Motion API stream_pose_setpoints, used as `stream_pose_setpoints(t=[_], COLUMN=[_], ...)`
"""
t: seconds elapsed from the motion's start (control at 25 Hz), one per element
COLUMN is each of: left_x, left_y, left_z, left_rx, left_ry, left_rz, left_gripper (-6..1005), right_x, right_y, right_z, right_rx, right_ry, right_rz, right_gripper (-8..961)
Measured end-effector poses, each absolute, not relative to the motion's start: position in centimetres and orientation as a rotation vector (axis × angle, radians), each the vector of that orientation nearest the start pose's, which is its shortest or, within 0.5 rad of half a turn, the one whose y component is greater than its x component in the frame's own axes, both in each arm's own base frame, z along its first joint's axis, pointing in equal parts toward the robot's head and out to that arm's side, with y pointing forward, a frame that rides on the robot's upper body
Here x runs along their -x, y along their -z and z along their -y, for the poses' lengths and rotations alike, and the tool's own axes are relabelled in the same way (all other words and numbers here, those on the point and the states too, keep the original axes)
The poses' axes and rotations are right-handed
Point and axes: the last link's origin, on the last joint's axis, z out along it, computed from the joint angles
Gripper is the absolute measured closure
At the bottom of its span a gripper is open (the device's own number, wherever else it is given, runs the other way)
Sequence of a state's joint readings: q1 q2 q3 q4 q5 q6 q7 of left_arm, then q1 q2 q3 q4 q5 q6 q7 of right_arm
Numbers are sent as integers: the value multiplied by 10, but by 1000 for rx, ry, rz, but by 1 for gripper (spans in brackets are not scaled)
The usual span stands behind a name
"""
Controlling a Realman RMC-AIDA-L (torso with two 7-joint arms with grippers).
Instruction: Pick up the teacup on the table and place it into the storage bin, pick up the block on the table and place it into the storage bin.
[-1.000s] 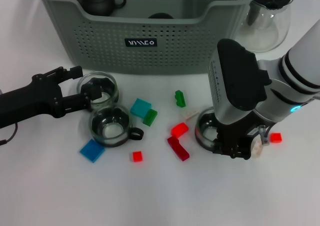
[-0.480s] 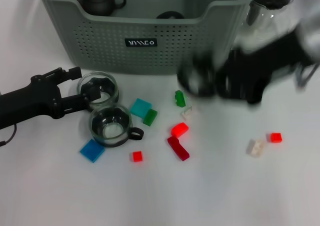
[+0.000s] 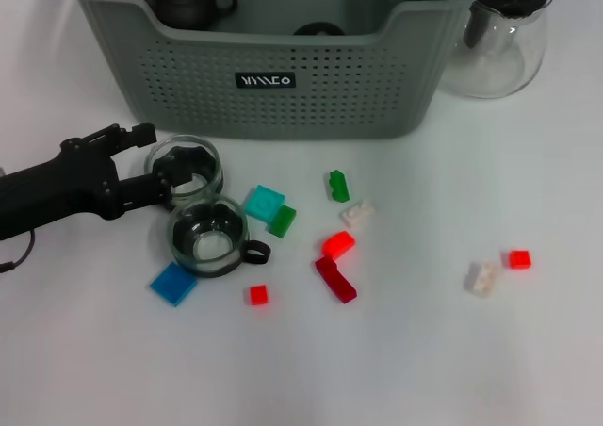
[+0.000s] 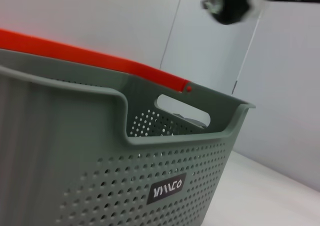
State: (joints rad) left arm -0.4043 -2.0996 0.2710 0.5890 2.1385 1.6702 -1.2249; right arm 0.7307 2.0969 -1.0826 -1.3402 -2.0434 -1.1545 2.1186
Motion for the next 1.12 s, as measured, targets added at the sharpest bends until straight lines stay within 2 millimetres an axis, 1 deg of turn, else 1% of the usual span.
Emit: stream_pose_setpoints(t=[0.16,0.28,0.4,0.56,0.64,0.84,0.96,1.12], left_x=[318,317,317,317,318,317,317,317], left_y=[-13,-11,-11,-11,-11,-11,-11,-11], left_z=[-278,-278,-279,-279,-278,-279,-279,-278], left_rx=[2455,2458,2459,2455,2452,2453,2455,2455], left_ry=[868,869,870,874,875,876,875,875], left_rz=[783,789,793,804,805,804,806,808], left_gripper=[141,142,142,142,142,142,143,143], right_x=[-41,-33,-30,-33,-35,-52,-60,-65], right_y=[-27,3,33,58,64,74,76,77], right_z=[-457,-477,-488,-491,-490,-483,-480,-476], right_rx=[2460,2461,2473,2479,2483,2515,2527,2548], right_ry=[-408,-277,-150,-39,-7,78,112,144], right_rz=[-436,-483,-496,-483,-479,-503,-516,-530], right_gripper=[899,899,898,898,898,897,897,897])
